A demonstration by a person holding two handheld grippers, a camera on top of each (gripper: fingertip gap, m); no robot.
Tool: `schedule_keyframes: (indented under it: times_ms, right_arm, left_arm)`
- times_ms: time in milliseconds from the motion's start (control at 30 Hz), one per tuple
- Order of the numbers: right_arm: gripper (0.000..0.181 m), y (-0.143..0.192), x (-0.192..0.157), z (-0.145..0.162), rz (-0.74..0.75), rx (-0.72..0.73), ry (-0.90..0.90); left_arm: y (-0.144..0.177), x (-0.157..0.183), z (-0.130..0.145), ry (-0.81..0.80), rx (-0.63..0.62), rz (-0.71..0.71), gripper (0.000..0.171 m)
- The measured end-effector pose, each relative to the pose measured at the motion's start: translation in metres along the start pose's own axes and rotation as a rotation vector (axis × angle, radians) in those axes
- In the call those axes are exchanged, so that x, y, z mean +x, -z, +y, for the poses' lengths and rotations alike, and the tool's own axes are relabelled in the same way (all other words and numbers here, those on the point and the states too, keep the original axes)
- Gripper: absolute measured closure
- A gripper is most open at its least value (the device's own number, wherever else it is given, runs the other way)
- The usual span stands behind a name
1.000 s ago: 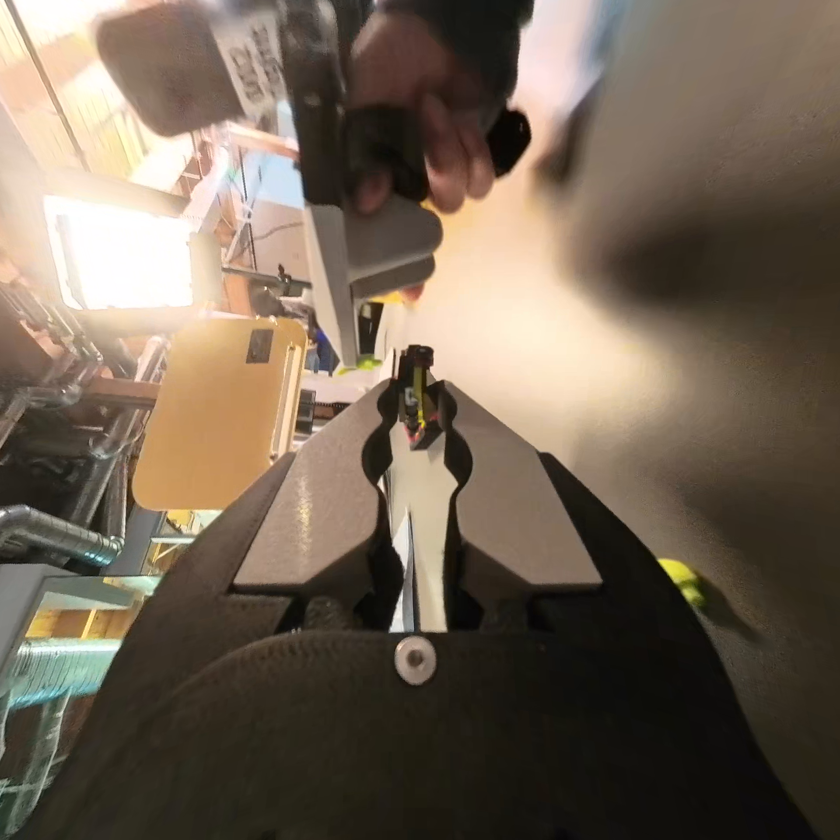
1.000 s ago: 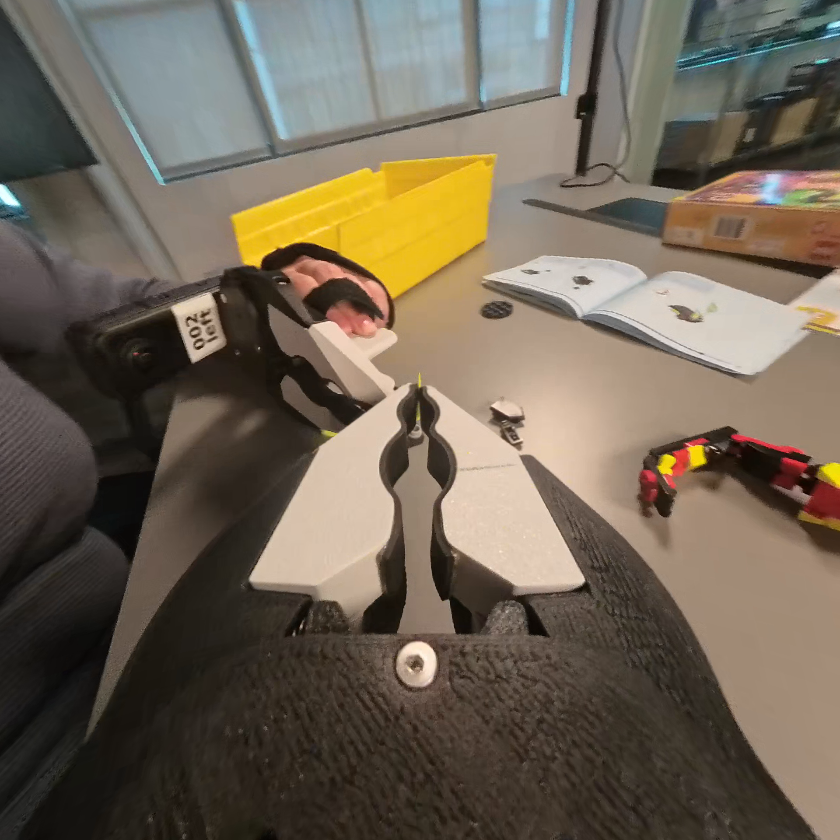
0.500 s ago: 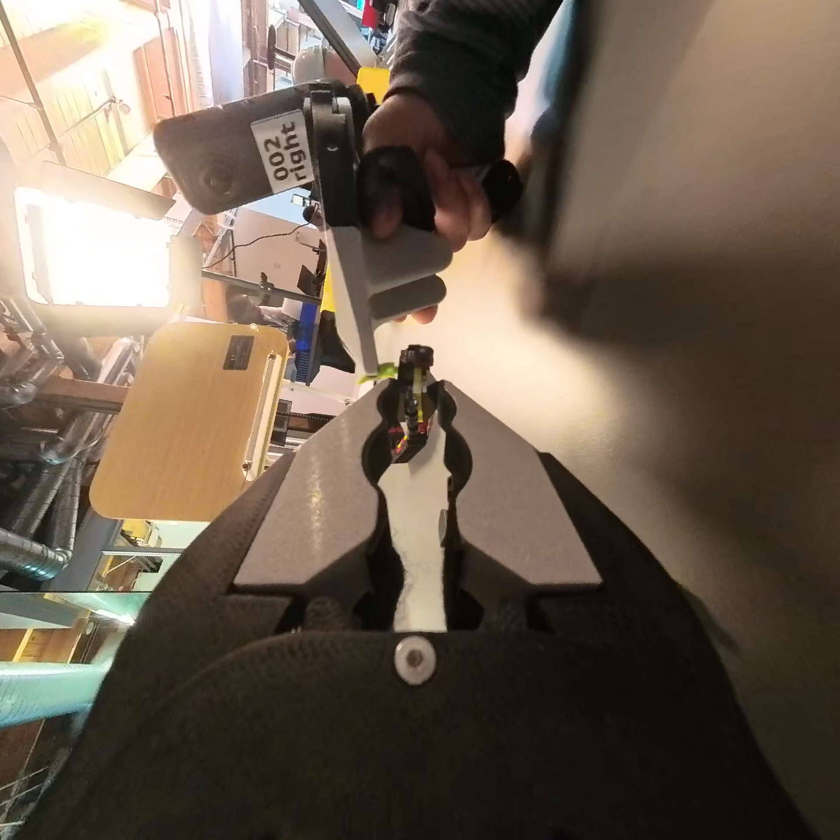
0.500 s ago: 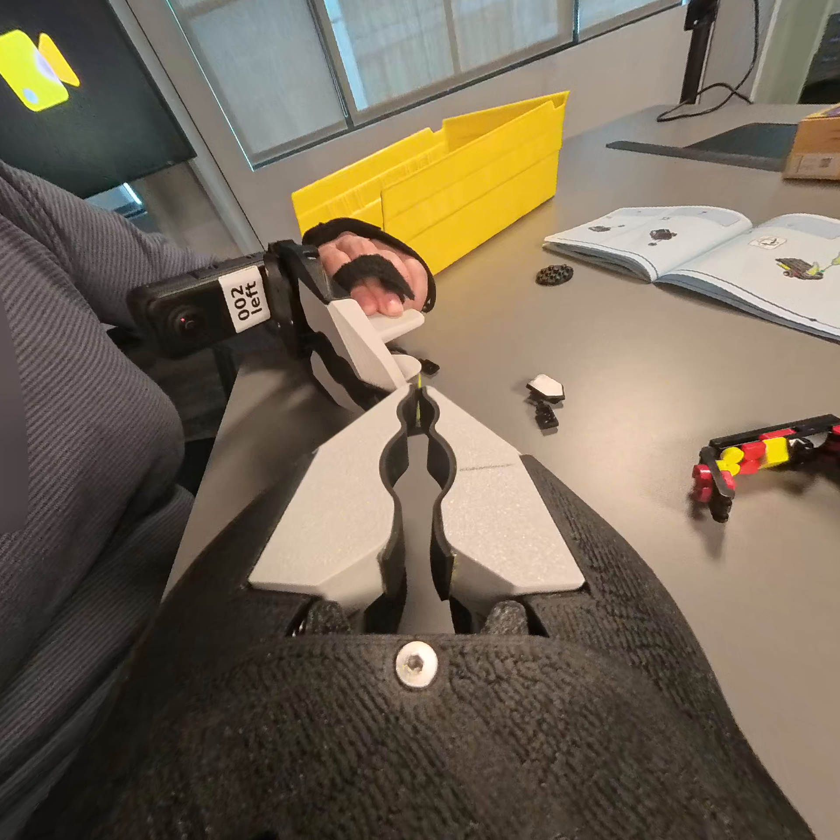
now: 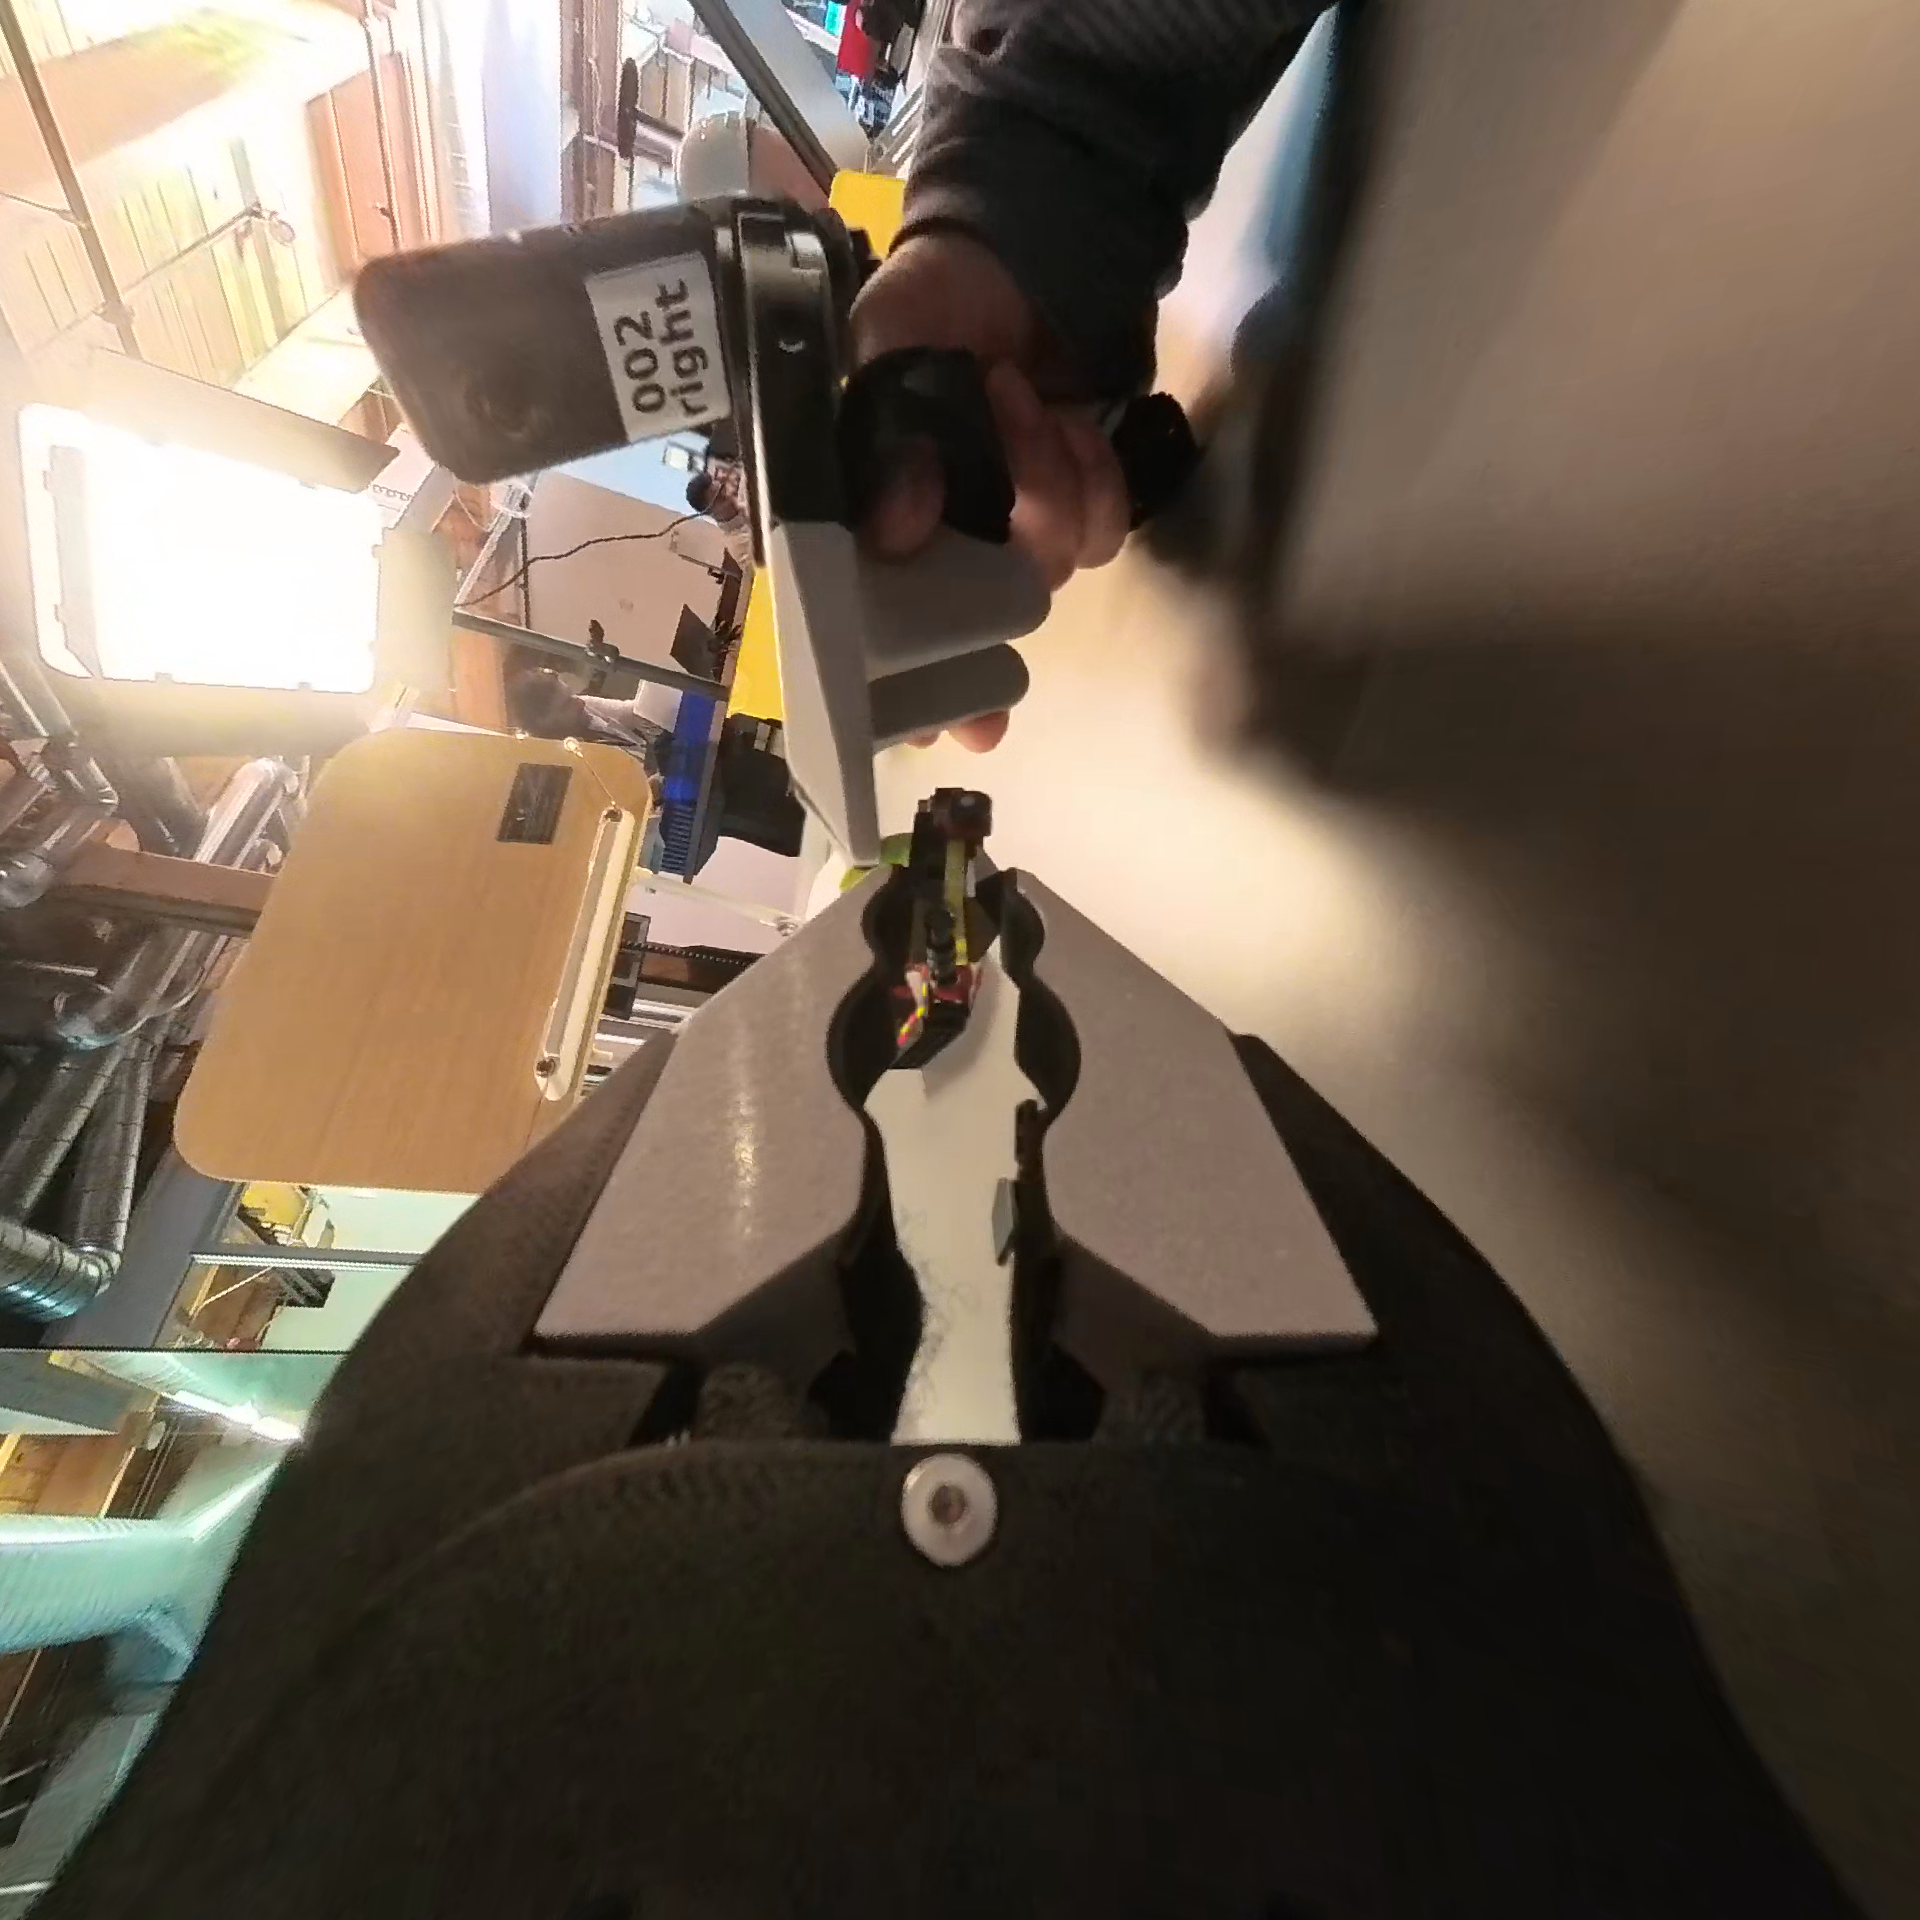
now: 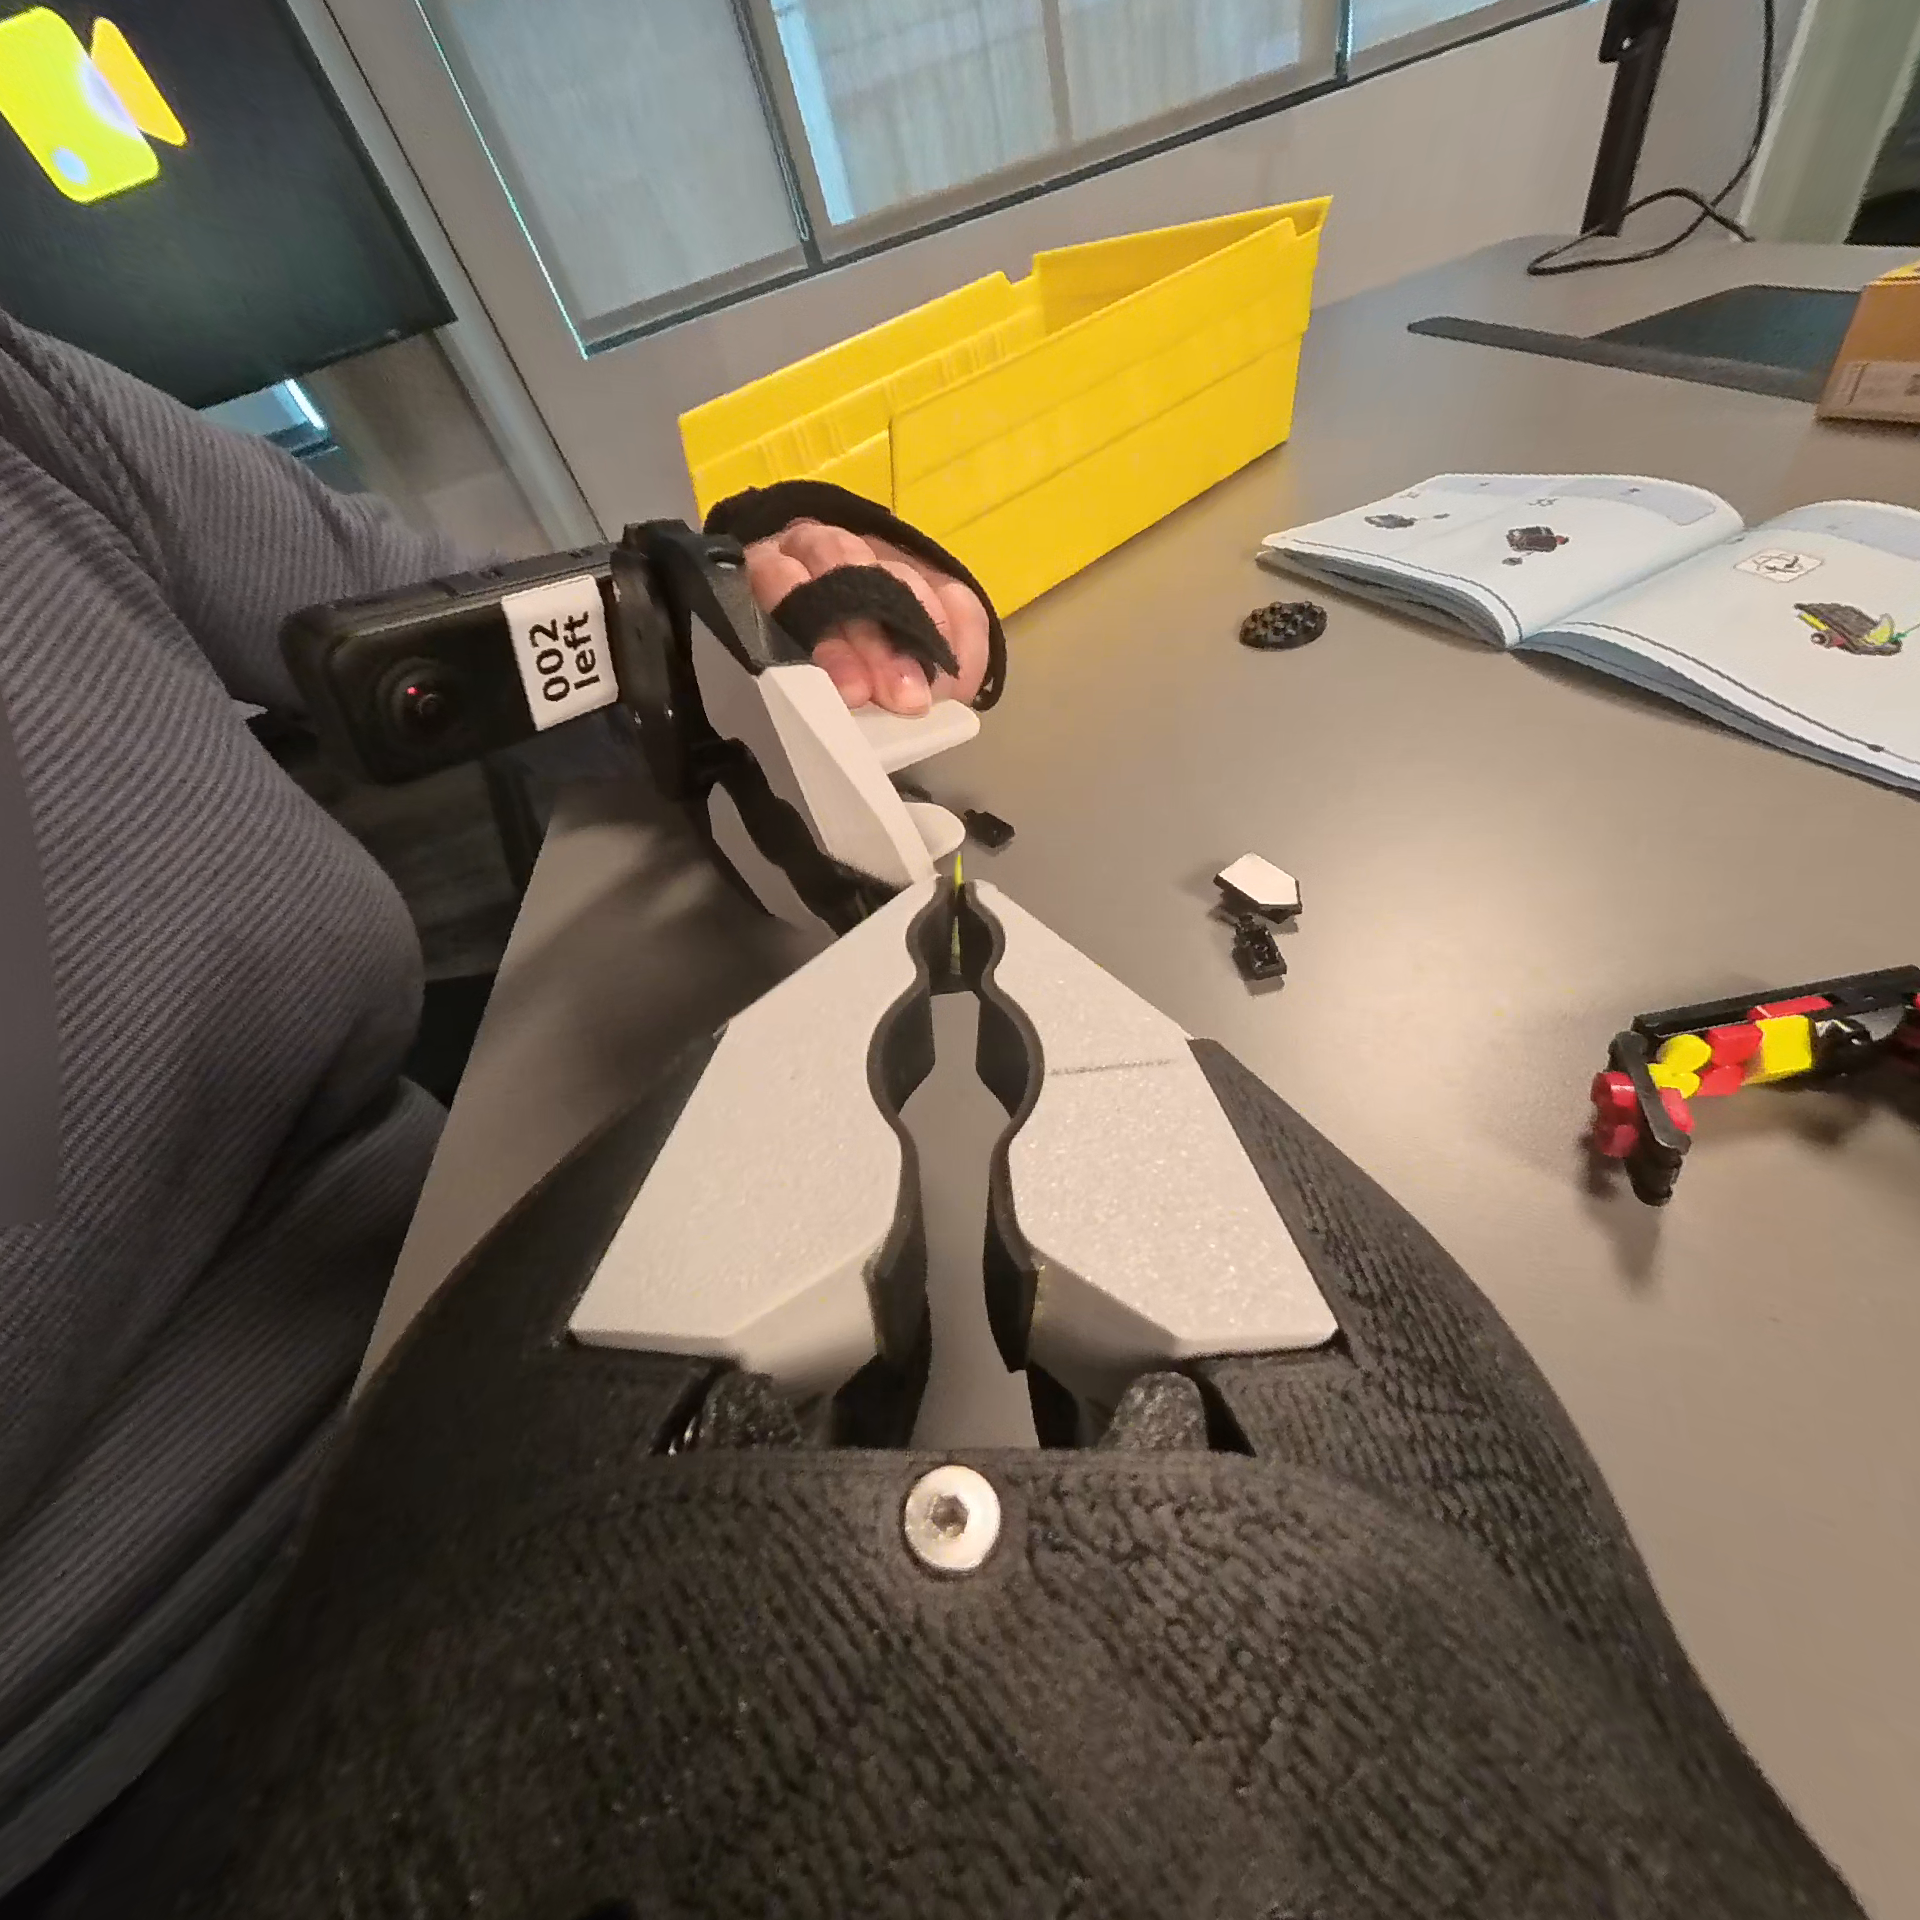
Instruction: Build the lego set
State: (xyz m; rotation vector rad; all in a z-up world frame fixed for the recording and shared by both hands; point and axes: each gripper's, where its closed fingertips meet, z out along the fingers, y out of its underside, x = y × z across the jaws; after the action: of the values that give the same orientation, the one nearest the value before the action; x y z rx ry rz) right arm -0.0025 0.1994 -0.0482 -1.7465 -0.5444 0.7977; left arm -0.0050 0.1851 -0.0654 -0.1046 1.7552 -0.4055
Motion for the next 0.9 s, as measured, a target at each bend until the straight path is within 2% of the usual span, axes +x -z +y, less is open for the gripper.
schedule_keyframes:
  times_ms: [300, 467, 900]
  right_arm:
    - [0.181, 0.004, -0.006, -0.006, -0.045, 0.048, -0.009]
    - [0.181, 0.009, -0.003, -0.013, -0.044, 0.105, -0.01]
    - [0.181, 0.006, -0.002, -0.007, -0.03, 0.06, -0.002]
  left_arm:
    - [0.0, -0.006, -0.005, 0.043, 0.02, -0.026, 0.156]
    - [0.002, -0.013, -0.006, 0.121, 0.034, -0.042, 0.156]
    - [-0.001, -0.007, -0.005, 0.076, 0.014, -0.028, 0.156]
